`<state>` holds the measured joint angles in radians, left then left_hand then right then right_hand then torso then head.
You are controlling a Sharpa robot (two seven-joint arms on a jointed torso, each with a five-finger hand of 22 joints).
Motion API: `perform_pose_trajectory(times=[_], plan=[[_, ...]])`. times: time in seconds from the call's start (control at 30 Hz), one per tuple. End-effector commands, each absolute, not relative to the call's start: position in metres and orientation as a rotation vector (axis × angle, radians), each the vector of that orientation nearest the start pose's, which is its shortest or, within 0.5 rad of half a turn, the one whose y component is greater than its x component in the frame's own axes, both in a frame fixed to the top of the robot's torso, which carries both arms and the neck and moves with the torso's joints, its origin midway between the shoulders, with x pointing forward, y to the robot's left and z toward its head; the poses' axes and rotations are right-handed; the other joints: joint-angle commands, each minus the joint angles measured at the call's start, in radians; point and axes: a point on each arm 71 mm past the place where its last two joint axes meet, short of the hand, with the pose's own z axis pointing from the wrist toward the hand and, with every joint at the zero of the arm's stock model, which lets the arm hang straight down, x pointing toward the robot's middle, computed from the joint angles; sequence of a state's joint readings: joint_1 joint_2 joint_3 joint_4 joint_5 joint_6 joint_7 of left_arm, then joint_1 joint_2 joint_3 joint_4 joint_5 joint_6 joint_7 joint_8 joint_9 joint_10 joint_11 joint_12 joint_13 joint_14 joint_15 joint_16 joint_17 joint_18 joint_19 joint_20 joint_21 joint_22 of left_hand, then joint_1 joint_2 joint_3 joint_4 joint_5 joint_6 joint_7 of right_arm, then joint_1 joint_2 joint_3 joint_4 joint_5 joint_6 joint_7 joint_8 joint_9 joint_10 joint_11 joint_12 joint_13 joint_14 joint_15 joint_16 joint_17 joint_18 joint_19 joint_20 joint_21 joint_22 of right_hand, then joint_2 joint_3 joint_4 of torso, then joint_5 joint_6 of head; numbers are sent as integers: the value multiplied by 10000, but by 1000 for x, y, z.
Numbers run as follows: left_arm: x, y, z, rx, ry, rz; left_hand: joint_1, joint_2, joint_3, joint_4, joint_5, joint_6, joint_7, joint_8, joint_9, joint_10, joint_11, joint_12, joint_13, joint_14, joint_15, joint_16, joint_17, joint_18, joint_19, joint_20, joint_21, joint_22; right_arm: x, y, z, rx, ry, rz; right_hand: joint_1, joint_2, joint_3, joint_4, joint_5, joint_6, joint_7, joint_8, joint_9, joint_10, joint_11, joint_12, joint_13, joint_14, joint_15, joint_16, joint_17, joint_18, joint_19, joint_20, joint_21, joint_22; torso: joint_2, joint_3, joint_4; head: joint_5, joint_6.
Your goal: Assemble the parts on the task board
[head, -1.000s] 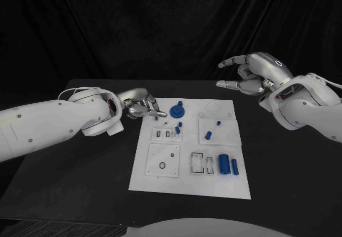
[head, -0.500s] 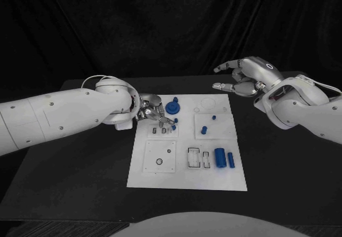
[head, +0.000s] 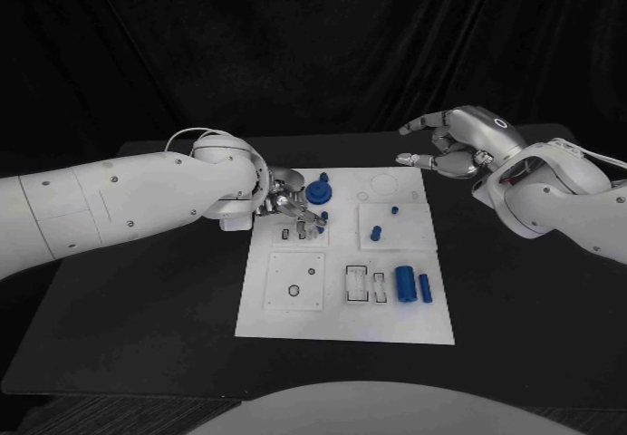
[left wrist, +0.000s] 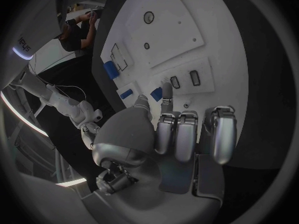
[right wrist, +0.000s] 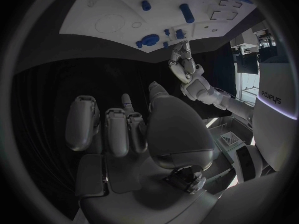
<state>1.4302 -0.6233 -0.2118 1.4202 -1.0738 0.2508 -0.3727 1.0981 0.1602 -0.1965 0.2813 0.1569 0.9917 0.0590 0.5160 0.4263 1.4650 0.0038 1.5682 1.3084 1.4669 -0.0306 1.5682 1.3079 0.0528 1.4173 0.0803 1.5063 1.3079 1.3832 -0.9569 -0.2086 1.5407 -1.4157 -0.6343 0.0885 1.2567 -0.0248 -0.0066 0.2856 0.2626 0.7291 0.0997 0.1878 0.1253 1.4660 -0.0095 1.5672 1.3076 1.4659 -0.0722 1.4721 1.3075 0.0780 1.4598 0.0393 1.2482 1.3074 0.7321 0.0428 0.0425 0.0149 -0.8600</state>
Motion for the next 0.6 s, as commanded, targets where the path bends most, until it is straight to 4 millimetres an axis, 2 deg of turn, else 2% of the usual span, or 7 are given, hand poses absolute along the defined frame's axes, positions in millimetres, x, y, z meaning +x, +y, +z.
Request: perform_pose_trajectory(times=[0.03, 0.07, 0.13, 0.27, 0.4, 0.5, 0.6], plan=[[503, 131, -179, 2076, 23224, -4863, -117, 14, 50, 38, -24, 57, -5, -47, 17, 1058, -62, 26, 2624, 1039, -99, 26, 2629, -88, 10, -59, -63, 1015, 485, -251, -134, -2005, 13336, 6384, 51, 90, -6, -58, 73, 49, 12, -23, -16, 1048, 105, 36, 2632, 840, 70, -11, 1718, -99, 44, 40, -6, 1710, -10, 24, -8, 2, -14], [503, 130, -179, 2068, 23211, -4861, -116, 30, 63, 29, -7, 55, -7, -69, 28, 1058, -67, 26, 2624, 1039, -104, 26, 2629, -88, 10, -65, -65, 1016, 485, -252, -135, -1999, 13350, 6375, 51, 90, -6, -58, 73, 49, 12, -23, -16, 1048, 105, 36, 2632, 840, 70, -11, 1718, -99, 44, 40, -6, 1710, -10, 35, -4, -1, -14], [503, 129, -179, 2041, 23163, -4866, -116, 46, 78, 22, 9, 48, -8, -100, 43, 1058, -71, 26, 2624, 1039, -111, 26, 2629, -84, -3, -72, -75, 1003, 485, -252, -135, -1982, 13393, 6350, 54, 105, -3, -55, 83, 51, 14, -24, -17, 1048, 106, 36, 2632, 839, 70, -19, 1711, -100, 47, 41, 2, 1712, -14, 28, 6, -14, -6], [504, 126, -178, 2010, 23075, -4900, -116, 48, 80, 20, 11, 48, -8, -104, 46, 1058, -71, 26, 2624, 1039, -111, 26, 2629, -85, 2, -73, -73, 1008, 486, -252, -136, -1962, 13460, 6317, 57, 129, 0, -50, 99, 59, 16, -23, -18, 1048, 108, 36, 2632, 837, 72, -27, 1703, -99, 44, 42, -8, 1711, -30, 46, 13, -5, -2], [504, 123, -177, 1969, 22961, -4946, -226, 105, 81, 51, -97, 106, -21, -155, 133, 1058, -87, 26, 2624, 1039, -131, 26, 2629, -86, 5, -95, -83, 1012, 486, -252, -137, -1938, 13526, 6280, 69, 184, 8, -44, 141, 73, 22, -23, -22, 1048, 112, 36, 2632, 834, 76, -38, 1692, -97, 41, 45, -19, 1710, -41, 38, 16, 0, -1], [505, 121, -177, 1954, 22914, -4955, -293, 155, 88, 61, -148, 144, -31, -173, 195, 1058, -98, 26, 2624, 1039, -142, 26, 2629, -82, -6, -107, -96, 1000, 487, -252, -137, -1920, 13570, 6256, 69, 184, 8, -44, 141, 73, 22, -23, -22, 1048, 112, 36, 2632, 834, 76, -38, 1692, -97, 41, 45, -19, 1710, -55, 15, 10, -10, -15], [506, 120, -177, 1976, 22889, -5002, -286, 179, 112, 34, -148, 159, -41, -186, 240, 1058, -106, 26, 2624, 1039, -149, 26, 2629, -73, -37, -115, -116, 967, 487, -251, -138, -1916, 13618, 6252, 96, 220, 16, -51, 178, 81, 26, -25, -26, 1048, 116, 36, 2632, 832, 79, -44, 1685, -93, 36, 48, -38, 1707, -64, 12, 4, -10, -11]])
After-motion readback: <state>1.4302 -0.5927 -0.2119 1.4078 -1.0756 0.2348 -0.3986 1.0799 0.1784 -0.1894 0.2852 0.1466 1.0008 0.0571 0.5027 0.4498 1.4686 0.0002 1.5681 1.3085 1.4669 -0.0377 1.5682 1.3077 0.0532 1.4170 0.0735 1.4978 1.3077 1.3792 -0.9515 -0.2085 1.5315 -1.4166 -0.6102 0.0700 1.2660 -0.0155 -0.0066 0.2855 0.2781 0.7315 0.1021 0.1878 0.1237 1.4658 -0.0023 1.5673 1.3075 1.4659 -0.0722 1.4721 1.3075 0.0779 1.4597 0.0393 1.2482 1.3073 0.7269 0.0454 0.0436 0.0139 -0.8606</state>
